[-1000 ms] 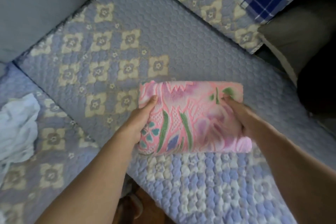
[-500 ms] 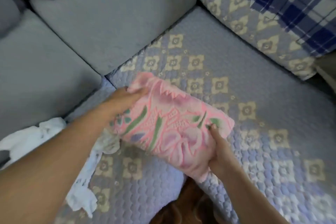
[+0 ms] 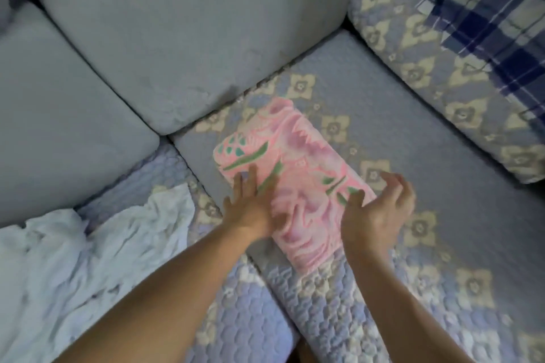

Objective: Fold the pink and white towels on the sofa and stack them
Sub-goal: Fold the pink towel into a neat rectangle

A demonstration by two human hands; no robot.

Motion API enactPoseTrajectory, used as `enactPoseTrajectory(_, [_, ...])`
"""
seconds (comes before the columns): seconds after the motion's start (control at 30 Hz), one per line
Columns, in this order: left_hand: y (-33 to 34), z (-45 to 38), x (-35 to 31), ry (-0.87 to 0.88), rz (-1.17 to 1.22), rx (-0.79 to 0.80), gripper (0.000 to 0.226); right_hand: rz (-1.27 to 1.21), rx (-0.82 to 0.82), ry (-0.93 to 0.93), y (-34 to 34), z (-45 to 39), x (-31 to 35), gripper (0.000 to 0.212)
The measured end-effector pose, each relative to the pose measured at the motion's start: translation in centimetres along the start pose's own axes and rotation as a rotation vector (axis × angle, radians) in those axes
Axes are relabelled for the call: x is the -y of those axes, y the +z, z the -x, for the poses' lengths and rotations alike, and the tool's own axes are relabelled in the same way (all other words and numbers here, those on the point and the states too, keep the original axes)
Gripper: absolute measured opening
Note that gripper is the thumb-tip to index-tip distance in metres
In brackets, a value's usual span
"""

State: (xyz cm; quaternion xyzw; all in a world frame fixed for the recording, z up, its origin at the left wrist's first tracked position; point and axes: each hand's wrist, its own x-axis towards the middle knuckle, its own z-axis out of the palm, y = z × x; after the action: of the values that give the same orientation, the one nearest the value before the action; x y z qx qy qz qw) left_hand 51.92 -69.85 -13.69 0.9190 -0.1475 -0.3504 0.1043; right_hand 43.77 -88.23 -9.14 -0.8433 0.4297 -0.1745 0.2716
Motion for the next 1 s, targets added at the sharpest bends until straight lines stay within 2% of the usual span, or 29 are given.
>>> enactPoseTrajectory(0.07, [0.6,0.1,-0.9,-0.043,-0.026,-0.079,0.100,0.005,0.209,-0.490,1.4,0.4,2.8,0.047])
enactPoseTrajectory(0.1, [0.8,0.0,-1.6,-0.033,-0.051,-0.142,0.101,0.062,0.358,-0.634,2.6,0.2,3.9,0.050])
enactPoseTrajectory(0.17, [1.7,-0.6,-2.8,0.035,-0.095,-0.267,0.107,0.209,0.554,-0.800,6.1,-2.0,5.8,0.059])
enactPoseTrajectory(0.23, [2.8,-1.3,-3.0,0.086,-0.102,-0.324,0.109,0.326,0.569,-0.916,10.0,-5.5,8.1,0.063])
enactPoseTrajectory(0.33, [4.4,-2.4,-2.4,0.105,-0.131,-0.380,0.110,0.434,0.522,-0.916,15.7,-10.2,8.7,0.066])
enactPoseTrajectory(0.43, [5.8,-4.1,-2.7,0.182,-0.118,-0.490,0.102,0.403,0.630,-0.740,19.9,-13.1,6.2,0.063])
enactPoseTrajectory(0.53, [6.3,-5.9,-3.0,0.141,-0.092,-0.512,0.099,0.402,0.661,-0.759,22.3,-15.0,7.2,0.067])
enactPoseTrajectory(0.57, [6.1,-5.8,-3.0,0.128,-0.094,-0.480,0.100,0.448,0.654,-0.767,22.3,-15.1,8.1,0.071])
enactPoseTrajectory(0.63, [5.1,-5.1,-2.9,0.105,-0.088,-0.367,0.100,0.517,0.604,-0.777,21.1,-14.3,9.4,0.067])
enactPoseTrajectory(0.7, [3.7,-4.3,-2.9,0.088,-0.089,-0.295,0.094,0.469,0.507,-0.808,17.6,-12.3,9.8,0.063])
enactPoseTrajectory(0.8, [1.0,-3.7,-1.8,0.152,-0.104,-0.335,0.076,0.373,0.479,-0.890,10.4,-7.8,6.4,0.060])
enactPoseTrajectory(0.87, [-0.9,-4.3,0.1,0.294,-0.230,-0.400,0.068,0.440,0.509,-0.878,8.2,-6.7,1.6,0.063])
enactPoseTrajectory(0.93, [-2.6,-5.7,1.7,0.410,-0.377,-0.463,0.080,0.526,0.584,-0.826,8.4,-7.5,-2.3,0.067])
enactPoseTrajectory(1.0, [-3.1,-7.2,2.6,0.334,-0.384,-0.401,0.106,0.492,0.611,-0.825,9.4,-8.7,-3.4,0.069])
